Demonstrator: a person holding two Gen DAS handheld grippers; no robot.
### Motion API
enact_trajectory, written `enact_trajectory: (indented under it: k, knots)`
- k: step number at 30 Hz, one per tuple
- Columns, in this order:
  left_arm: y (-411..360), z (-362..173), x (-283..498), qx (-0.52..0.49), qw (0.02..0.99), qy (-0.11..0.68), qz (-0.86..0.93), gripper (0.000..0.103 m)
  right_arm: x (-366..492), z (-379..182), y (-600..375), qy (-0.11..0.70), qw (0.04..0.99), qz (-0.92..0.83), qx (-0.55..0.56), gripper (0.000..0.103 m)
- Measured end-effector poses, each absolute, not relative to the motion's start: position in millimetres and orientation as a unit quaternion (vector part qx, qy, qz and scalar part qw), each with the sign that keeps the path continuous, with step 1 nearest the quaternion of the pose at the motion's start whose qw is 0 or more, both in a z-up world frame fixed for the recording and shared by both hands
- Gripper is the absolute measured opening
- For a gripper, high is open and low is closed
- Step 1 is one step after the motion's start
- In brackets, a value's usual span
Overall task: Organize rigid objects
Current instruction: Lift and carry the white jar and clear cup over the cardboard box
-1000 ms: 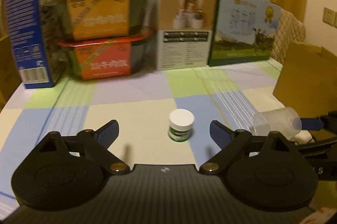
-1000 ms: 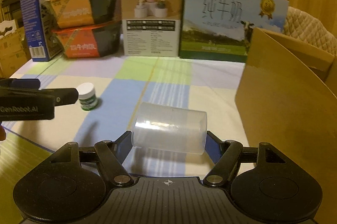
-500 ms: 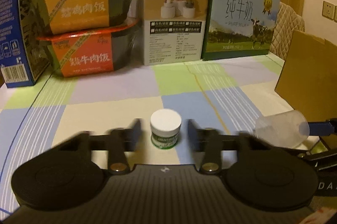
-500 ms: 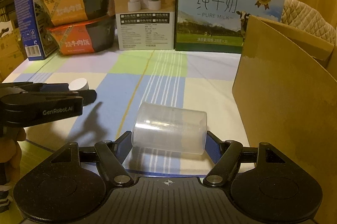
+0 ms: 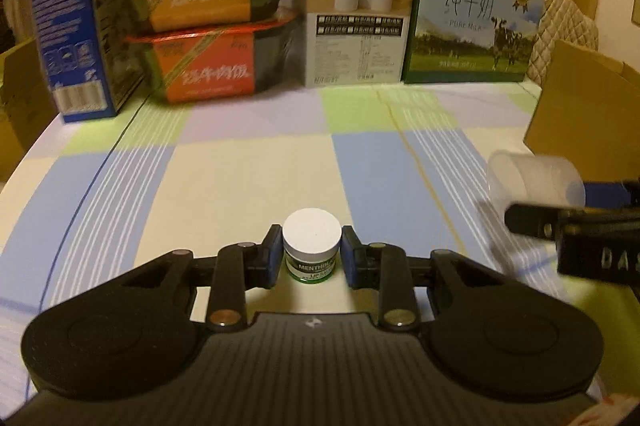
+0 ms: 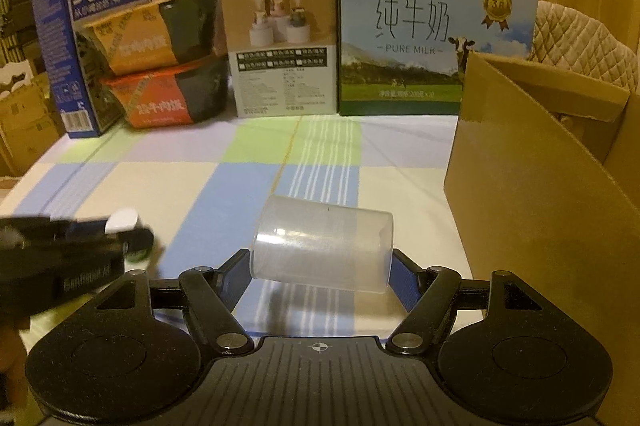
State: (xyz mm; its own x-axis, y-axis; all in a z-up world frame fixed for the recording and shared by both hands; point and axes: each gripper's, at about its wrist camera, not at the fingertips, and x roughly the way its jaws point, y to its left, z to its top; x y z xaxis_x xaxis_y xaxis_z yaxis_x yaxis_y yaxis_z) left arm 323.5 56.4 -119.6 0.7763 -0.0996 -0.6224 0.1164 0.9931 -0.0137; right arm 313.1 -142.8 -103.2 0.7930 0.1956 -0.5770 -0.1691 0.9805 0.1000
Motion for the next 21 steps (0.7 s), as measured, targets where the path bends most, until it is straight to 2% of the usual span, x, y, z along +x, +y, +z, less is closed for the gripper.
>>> enact_trajectory:
  k: [12, 21]
  knots:
    - [60.3, -79.5, 243.7, -0.012, 0.938, 0.345, -0.019, 0.025, 237.9, -84.8, -154.8, 0.317, 0.94, 0.118, 0.038, 0.069]
    - [43.8, -54.0, 169.4, -0.044, 0.929, 0.366, -0.018, 0.025, 149.3, -65.6, -172.5, 0.308, 0.94, 0.143, 0.032, 0.069]
